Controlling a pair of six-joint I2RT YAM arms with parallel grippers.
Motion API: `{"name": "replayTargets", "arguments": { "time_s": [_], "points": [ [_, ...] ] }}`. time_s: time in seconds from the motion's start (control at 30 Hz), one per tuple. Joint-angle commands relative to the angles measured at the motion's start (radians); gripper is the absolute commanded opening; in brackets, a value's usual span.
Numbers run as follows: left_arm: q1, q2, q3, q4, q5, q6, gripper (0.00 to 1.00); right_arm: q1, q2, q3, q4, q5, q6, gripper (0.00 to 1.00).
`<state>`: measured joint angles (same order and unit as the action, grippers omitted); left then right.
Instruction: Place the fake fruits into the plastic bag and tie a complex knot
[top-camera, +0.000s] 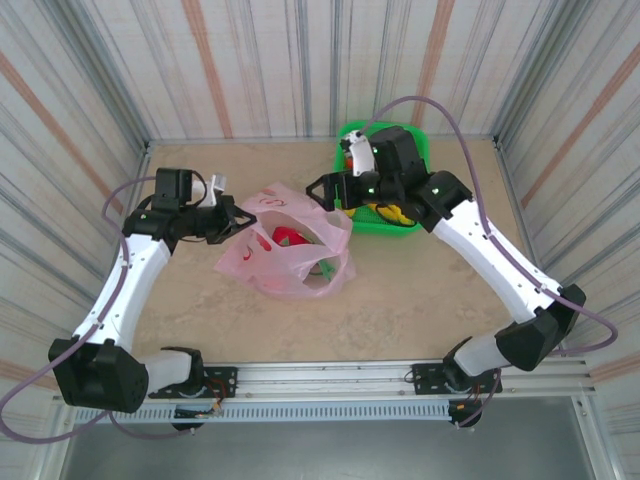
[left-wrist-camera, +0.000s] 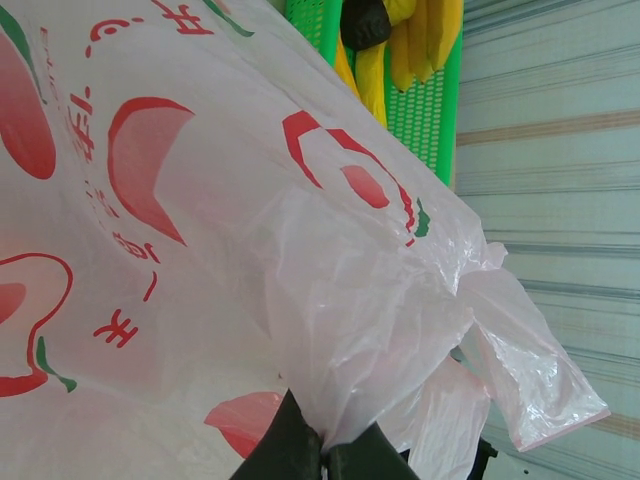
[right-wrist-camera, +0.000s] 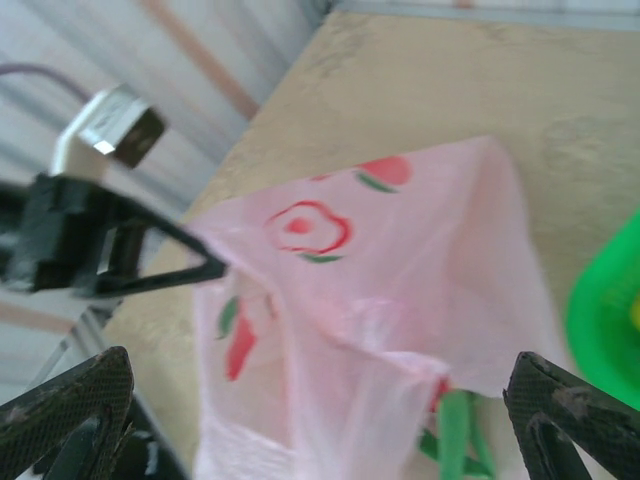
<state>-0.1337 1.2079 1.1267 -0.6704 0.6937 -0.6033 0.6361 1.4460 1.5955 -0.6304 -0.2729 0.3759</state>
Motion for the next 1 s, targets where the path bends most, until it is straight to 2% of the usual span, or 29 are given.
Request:
{"name": "replayTargets", "arguments": {
  "time_s": [0.0,0.43,0.6,0.7,0.97],
  "points": [
    [0.005,-0.001,0.041,-0.041,-0.017,0.030,0.00,-0.060,0.022,0.023,-0.041,0.054,-0.038,0.97],
    [0.017,-0.008,0.059,-0.070,-0.033,0.045,0.00,-0.237,0.294,0.046,-0.006,0.117,-0.052,0.89],
    [0.019,-0.010,0.061,-0.072,-0.031,0.042,0.00,-0.289,0.438,0.145,-0.064,0.200,-0.070,0.87],
    [0.018,-0.008,0.065,-0.070,-0.028,0.041,0.00,-0.301,0.519,0.206,-0.090,0.271,-0.090,0.85],
    [0.019,-0.011,0.059,-0.070,-0.027,0.040,0.00,-0.317,0.697,0.363,-0.112,0.365,-0.095,0.76]
  ]
}}
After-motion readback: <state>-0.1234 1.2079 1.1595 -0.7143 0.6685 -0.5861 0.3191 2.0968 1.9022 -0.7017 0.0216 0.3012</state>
